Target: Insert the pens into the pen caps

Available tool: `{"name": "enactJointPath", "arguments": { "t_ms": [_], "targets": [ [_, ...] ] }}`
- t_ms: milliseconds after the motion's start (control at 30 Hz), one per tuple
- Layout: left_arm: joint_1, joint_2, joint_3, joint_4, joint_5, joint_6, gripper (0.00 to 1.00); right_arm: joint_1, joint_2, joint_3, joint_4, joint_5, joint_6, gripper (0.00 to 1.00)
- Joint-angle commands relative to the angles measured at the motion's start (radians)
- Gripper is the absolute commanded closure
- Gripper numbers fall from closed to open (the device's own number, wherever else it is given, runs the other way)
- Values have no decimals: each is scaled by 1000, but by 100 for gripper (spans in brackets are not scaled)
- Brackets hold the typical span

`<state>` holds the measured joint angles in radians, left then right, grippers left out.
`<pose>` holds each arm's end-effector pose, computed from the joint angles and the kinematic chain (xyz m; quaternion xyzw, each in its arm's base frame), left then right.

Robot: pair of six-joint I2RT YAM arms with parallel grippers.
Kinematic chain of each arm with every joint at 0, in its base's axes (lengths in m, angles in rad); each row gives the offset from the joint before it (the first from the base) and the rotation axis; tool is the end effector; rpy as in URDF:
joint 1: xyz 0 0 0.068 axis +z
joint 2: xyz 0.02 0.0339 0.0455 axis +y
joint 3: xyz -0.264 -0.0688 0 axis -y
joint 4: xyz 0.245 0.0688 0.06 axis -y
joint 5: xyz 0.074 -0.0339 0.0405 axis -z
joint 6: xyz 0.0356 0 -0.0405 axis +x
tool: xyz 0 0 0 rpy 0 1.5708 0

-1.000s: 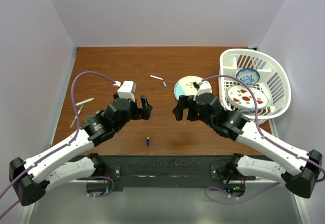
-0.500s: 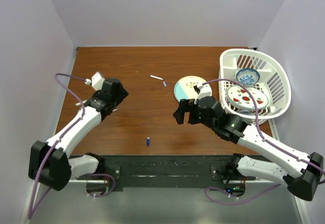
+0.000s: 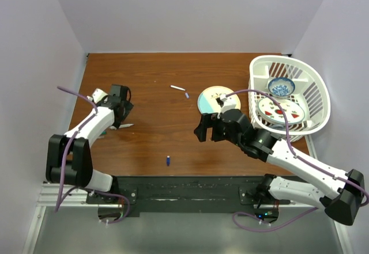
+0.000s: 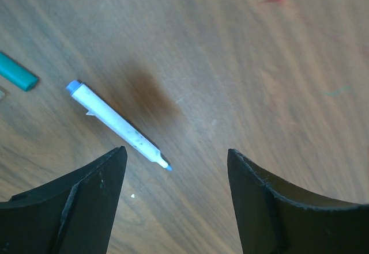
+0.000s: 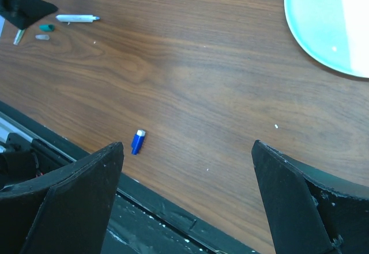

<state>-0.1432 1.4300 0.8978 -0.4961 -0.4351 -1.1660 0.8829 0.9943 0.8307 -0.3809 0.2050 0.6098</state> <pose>0.2787 -0.0250 0.2112 -0.5108 0.7921 0.0057 0.3341 0.1457 0.1659 0.2977 -0.0682 0.8654 0.2661 0.4191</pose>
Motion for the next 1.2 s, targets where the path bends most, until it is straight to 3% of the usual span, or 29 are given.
{"name": "enactJointPath", "arguments": {
  "t_ms": [0, 233, 600, 867, 1033, 1067, 1167],
  "targets": [
    [22, 76, 41, -28, 1, -83, 26, -1, -8, 4, 36, -29, -10, 3],
    [31, 113, 52, -79, -54, -118, 30, -1, -49, -28, 63, -53, -12, 3],
    [50, 182, 32, -62, -1, -90, 47, -2, -114, -44, 65, -85, -8, 4],
    [48, 219, -2, -53, 56, -69, 51, -2, -158, -71, 86, -116, 27, 5],
    [48, 254, -14, -16, 177, -23, 96, -1, -180, -77, 73, -130, 33, 5],
    [44, 260, -14, -9, 200, -11, 100, -1, -189, -79, 70, -128, 33, 6],
    [13, 261, -5, 8, 242, 31, 100, -1, -204, -88, 66, -125, 41, 6]
  ]
}}
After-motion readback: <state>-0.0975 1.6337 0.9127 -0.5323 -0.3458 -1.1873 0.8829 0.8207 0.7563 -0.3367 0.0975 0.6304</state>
